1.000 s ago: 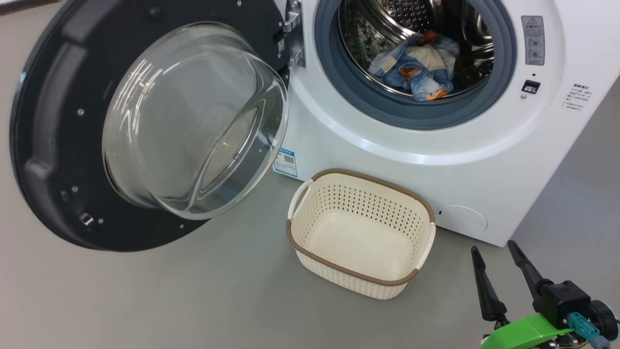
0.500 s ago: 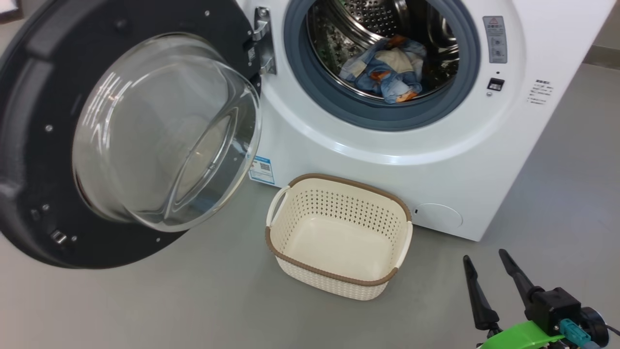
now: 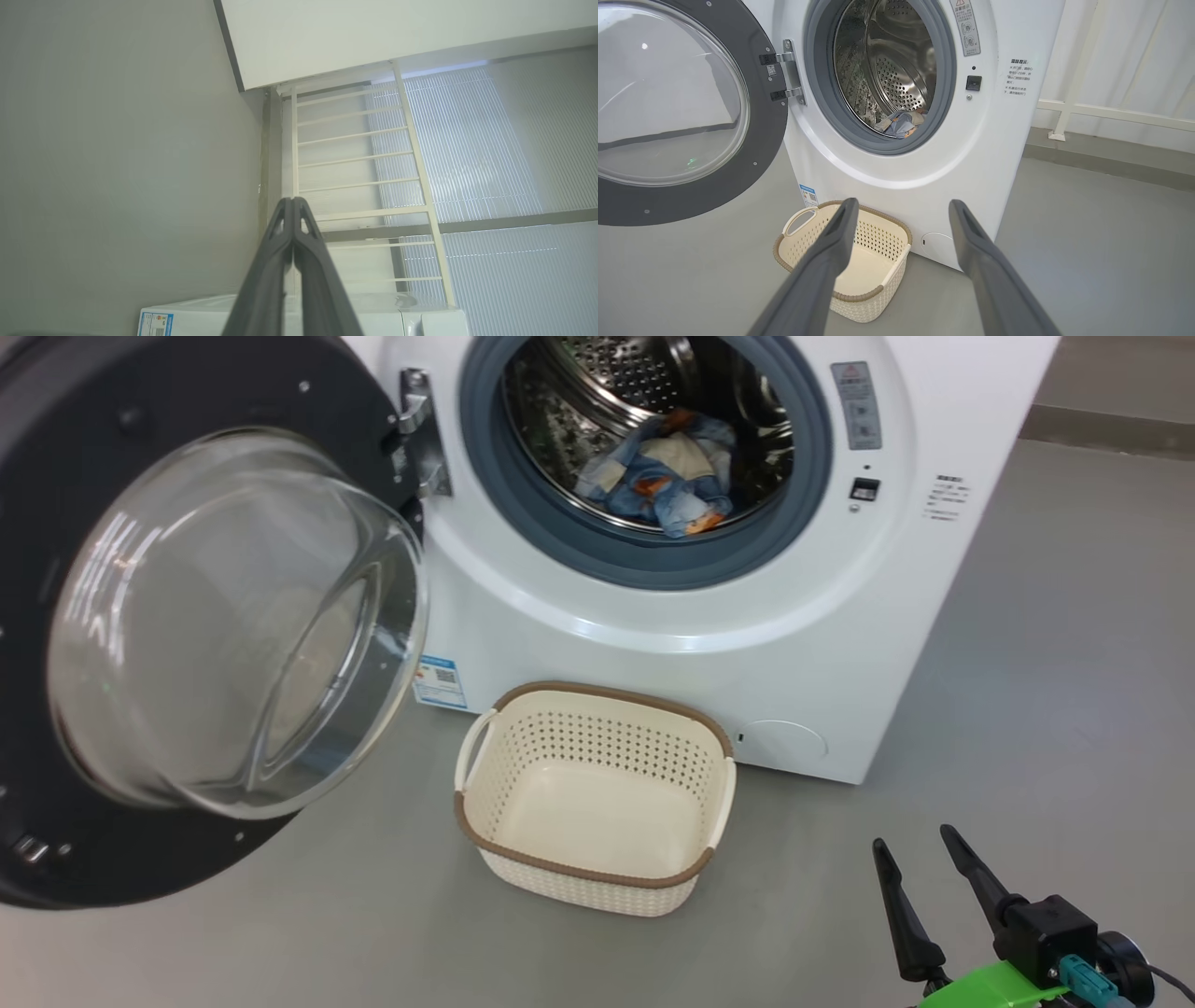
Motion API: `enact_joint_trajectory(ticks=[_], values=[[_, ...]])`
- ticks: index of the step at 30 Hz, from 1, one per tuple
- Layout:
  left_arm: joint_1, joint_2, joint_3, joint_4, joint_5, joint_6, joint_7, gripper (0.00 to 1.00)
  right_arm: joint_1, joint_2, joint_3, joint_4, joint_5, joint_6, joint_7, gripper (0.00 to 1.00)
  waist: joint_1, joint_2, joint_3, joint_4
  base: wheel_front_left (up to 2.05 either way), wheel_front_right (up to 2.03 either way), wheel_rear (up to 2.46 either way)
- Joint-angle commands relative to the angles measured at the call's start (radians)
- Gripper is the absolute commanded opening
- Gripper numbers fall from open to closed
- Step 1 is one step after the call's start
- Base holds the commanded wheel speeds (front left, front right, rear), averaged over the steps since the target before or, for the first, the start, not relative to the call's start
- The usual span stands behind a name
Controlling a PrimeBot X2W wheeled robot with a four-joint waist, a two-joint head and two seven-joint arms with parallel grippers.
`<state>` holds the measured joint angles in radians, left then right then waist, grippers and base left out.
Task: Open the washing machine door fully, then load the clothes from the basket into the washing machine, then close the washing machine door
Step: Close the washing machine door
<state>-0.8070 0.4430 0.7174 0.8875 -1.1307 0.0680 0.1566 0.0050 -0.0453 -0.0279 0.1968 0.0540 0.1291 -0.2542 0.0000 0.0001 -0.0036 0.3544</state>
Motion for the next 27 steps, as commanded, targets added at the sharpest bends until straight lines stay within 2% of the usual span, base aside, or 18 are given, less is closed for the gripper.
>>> enact_joint_trajectory(ticks=[1,5,14,27], values=[[-0.019,0.065,-0.005,-0.007,0.004,0.01,0.029,0.0,0.0,-0.005,0.026,-0.019,-0.009,0.002,-0.008,1.0,0.0,-0.0001,-0.001,-0.03,0.0,0.0,0.0],[-0.025,0.069,-0.004,0.022,-0.006,0.023,0.056,0.0,0.009,-0.009,0.025,-0.019,-0.012,0.002,-0.008,1.0,0.0,-0.0001,0.003,-0.049,0.0,0.0,0.0],[-0.025,0.061,-0.009,0.058,-0.028,0.01,0.12,0.0,0.009,-0.027,0.041,-0.019,-0.009,0.002,-0.008,1.0,0.0,-0.0001,0.016,-0.078,0.0,0.0,0.0],[0.003,0.083,-0.09,0.046,-0.017,0.038,0.361,0.0,0.01,-0.039,0.072,-0.014,-0.005,0.002,-0.008,1.0,0.0,-0.0001,0.024,-0.073,0.0,0.0,0.0]])
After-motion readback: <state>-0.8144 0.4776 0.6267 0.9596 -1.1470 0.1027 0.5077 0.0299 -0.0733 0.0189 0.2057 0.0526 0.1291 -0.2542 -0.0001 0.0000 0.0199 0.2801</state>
